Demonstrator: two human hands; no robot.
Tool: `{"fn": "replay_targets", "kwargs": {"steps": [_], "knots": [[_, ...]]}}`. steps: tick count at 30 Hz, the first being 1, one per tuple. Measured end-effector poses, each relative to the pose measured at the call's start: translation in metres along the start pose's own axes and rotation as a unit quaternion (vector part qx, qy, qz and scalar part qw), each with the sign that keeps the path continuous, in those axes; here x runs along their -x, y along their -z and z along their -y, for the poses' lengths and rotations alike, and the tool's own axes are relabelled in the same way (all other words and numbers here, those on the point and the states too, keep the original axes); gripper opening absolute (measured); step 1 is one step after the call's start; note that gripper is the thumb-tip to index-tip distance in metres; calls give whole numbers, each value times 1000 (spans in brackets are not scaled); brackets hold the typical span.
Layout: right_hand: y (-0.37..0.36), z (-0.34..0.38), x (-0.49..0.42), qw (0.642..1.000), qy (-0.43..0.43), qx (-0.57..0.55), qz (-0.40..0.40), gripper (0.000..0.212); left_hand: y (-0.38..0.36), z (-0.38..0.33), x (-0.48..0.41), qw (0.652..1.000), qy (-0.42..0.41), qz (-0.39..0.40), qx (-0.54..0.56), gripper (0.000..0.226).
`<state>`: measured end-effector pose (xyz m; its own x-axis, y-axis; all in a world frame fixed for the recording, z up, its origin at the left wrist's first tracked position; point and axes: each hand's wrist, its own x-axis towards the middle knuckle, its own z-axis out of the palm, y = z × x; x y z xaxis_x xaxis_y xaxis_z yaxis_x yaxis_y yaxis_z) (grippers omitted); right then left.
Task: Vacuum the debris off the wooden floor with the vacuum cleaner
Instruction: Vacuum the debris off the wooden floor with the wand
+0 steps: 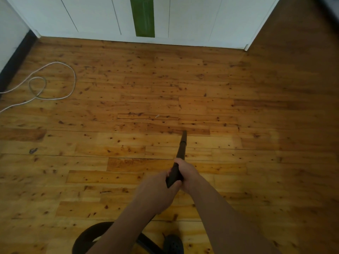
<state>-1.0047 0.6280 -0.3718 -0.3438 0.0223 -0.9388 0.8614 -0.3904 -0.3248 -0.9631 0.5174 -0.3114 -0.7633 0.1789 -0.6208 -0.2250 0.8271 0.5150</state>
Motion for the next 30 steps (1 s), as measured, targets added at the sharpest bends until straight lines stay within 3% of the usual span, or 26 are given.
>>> {"fn": "replay_targets", "kwargs": {"steps": [17,23,30], "knots": [[76,29,-13,995,-11,-103,-3,26,-28,-65,-30,996,-27,41,-80,23],[55,33,-16,997,-34,-61,34,32,-10,-65,-30,996,25,61,-54,34],[13,37,-12,998,-37,18,54,34,19,-47,-29,997,34,57,-29,26]]}}
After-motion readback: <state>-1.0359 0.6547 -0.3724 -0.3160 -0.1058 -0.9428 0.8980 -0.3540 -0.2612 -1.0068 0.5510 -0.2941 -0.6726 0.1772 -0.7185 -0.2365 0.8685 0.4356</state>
